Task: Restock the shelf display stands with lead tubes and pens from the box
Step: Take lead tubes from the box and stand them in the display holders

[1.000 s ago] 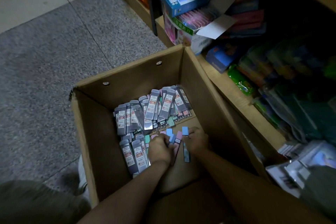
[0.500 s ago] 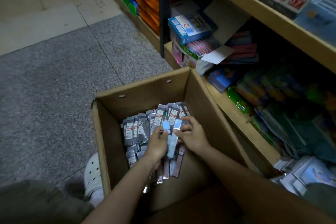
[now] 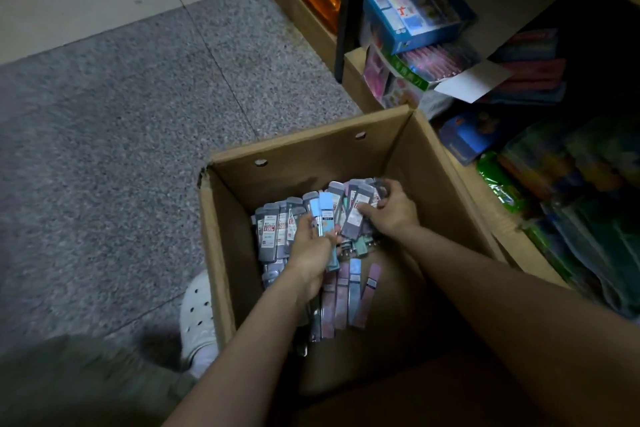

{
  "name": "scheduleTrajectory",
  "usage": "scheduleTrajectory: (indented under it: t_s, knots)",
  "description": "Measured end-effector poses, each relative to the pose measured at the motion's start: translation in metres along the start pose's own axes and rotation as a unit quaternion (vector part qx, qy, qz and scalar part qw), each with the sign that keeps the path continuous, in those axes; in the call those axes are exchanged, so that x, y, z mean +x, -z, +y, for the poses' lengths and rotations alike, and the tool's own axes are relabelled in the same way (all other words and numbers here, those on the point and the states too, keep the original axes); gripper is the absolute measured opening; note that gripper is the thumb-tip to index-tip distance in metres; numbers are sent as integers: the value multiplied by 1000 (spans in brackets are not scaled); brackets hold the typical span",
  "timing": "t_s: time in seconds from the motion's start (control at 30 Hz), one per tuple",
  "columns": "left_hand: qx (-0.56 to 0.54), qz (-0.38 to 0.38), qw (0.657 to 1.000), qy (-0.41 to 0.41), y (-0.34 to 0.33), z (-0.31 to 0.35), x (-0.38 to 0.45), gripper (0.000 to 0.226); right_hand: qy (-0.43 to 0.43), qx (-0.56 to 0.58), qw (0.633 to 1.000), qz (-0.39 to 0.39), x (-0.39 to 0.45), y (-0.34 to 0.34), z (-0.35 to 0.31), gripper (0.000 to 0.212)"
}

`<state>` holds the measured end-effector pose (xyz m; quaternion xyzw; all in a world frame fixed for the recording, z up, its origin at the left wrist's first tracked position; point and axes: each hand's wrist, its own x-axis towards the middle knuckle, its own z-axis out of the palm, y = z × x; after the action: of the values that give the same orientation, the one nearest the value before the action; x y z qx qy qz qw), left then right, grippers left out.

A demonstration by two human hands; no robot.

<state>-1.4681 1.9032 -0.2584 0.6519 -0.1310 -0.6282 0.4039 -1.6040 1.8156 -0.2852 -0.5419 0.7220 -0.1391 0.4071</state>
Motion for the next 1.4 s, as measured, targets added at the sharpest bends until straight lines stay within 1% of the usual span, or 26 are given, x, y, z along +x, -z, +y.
scheduleTrajectory:
  t_s: [0.07, 0.13, 0.33, 0.4, 0.5, 0.6, 0.63, 0.7, 0.77, 0.83, 0.9, 0.97, 1.1, 1.2, 1.3, 1.4]
  knots:
    - [2, 1, 1000, 2, 0, 2, 2, 39, 1, -6, 1000, -13, 6, -9, -1, 73]
    - [3, -1, 1000, 3, -1, 3, 4, 41, 4, -1, 1000, -13, 9, -16, 0, 72]
    - [29, -6, 999, 13, -3, 5, -1, 50, -6, 54, 998, 23, 4, -12, 9, 53]
    - [43, -16, 999, 9, -5, 11, -8, 47, -11, 71, 997, 29, -4, -6, 11, 49]
    - [69, -56, 996, -6, -12, 31, -24, 41, 4, 105, 994, 28, -21, 7, 7, 48]
    - [108, -103, 988, -49, -24, 61, -45, 27, 46, 128, 991, 9, -41, 30, -10, 51]
    - [129, -117, 982, -71, -27, 73, -53, 23, 68, 123, 990, 7, -48, 42, -19, 51]
    - [195, -149, 962, -118, -34, 100, -70, 25, 110, 116, 987, 6, -63, 71, -37, 50]
    - [285, -183, 926, -167, -42, 128, -89, 30, 157, 90, 983, 25, -79, 106, -56, 47]
    - [360, -197, 887, -214, -52, 155, -110, 36, 197, 56, 977, 58, -96, 142, -74, 42]
    - [392, -200, 866, -236, -62, 175, -128, 43, 222, 57, 970, 87, -115, 177, -87, 39]
    - [392, -216, 859, -248, -71, 190, -146, 45, 246, 54, 960, 125, -134, 209, -97, 38]
    - [357, -273, 844, -291, -94, 215, -176, 42, 282, 11, 940, 193, -167, 263, -111, 37]
    - [335, -305, 838, -303, -113, 231, -192, 39, 275, -1, 934, 230, -185, 297, -120, 33]
    - [310, -319, 837, -319, -129, 244, -199, 40, 267, -5, 925, 271, -195, 327, -129, 33]
    - [284, -330, 838, -328, -142, 254, -202, 43, 264, -1, 922, 285, -199, 355, -142, 34]
